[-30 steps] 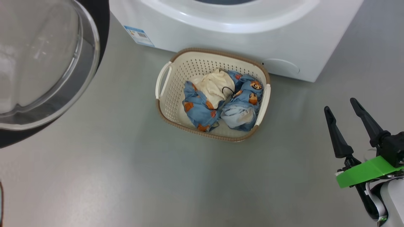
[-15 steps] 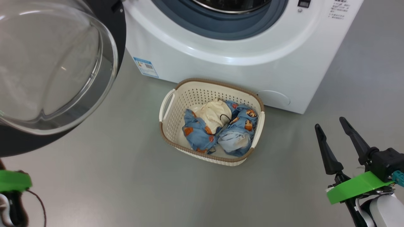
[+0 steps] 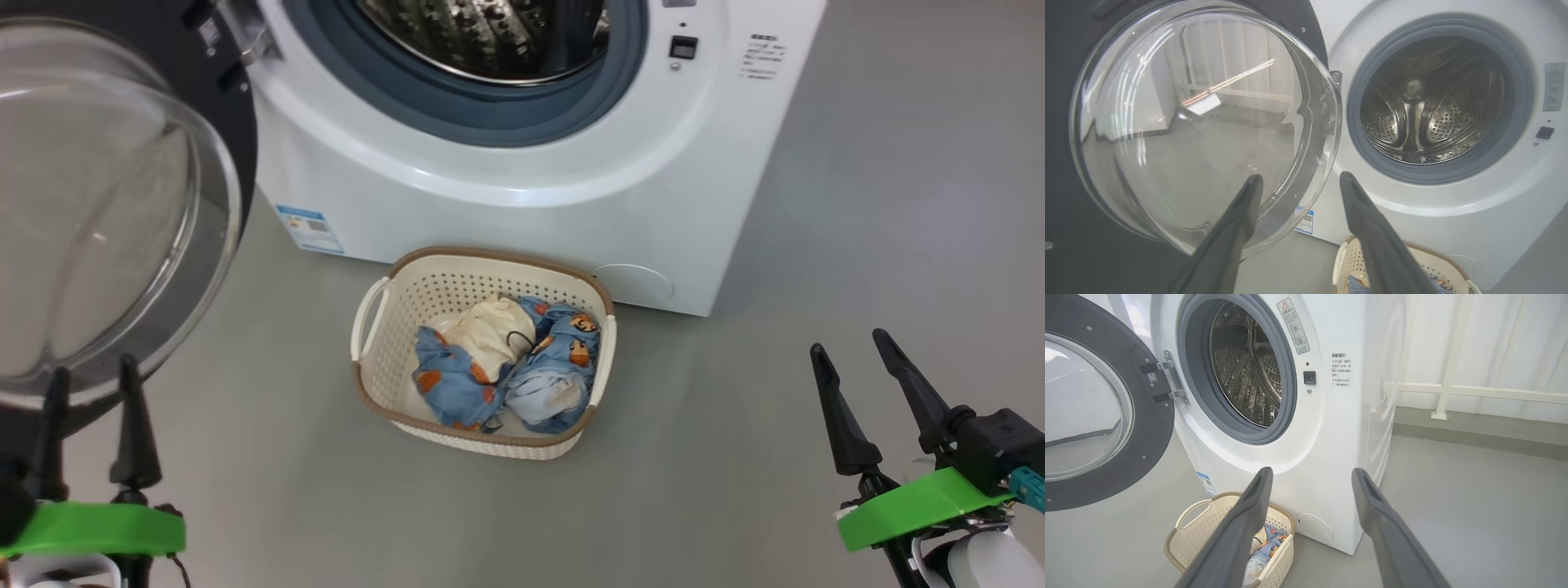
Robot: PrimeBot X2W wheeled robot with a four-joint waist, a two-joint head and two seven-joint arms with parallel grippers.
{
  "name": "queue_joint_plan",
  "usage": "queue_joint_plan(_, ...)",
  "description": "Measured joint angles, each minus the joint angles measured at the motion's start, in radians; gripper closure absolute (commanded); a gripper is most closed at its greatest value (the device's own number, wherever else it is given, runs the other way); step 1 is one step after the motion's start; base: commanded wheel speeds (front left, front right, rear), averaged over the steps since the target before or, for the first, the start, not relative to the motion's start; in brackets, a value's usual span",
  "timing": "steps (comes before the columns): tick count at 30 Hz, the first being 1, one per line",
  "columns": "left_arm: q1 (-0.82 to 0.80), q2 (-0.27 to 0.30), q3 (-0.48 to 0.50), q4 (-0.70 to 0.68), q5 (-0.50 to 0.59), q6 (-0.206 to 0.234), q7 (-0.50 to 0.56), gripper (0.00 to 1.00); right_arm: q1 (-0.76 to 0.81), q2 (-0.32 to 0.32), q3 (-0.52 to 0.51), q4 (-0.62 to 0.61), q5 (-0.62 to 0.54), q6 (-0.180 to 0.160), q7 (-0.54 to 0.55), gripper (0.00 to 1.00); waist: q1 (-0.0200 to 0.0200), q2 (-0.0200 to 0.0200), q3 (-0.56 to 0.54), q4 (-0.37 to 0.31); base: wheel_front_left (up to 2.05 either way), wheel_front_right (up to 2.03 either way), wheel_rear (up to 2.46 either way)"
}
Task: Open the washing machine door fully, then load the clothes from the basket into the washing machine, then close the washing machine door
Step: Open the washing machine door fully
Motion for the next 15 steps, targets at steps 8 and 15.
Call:
queue_joint_plan(8, 0.035, 0.015, -0.079, -0.049, -0.04, 0.0, 0.0, 0.0, 0.004, 0.014, -0.016, -0.015, 0.0, 0.0, 0.0, 0.0, 0.0001, 0.0, -0.01, -0.089, 0.0, 0.0, 0.0)
queue_joint_plan(15, 0.04, 0.011, -0.136, -0.081, -0.048, 0.0, 0.0, 0.0, 0.004, 0.026, -0.027, -0.019, 0.0, 0.0, 0.0, 0.0, 0.0, 0.0, -0.003, -0.17, 0.0, 0.0, 0.0)
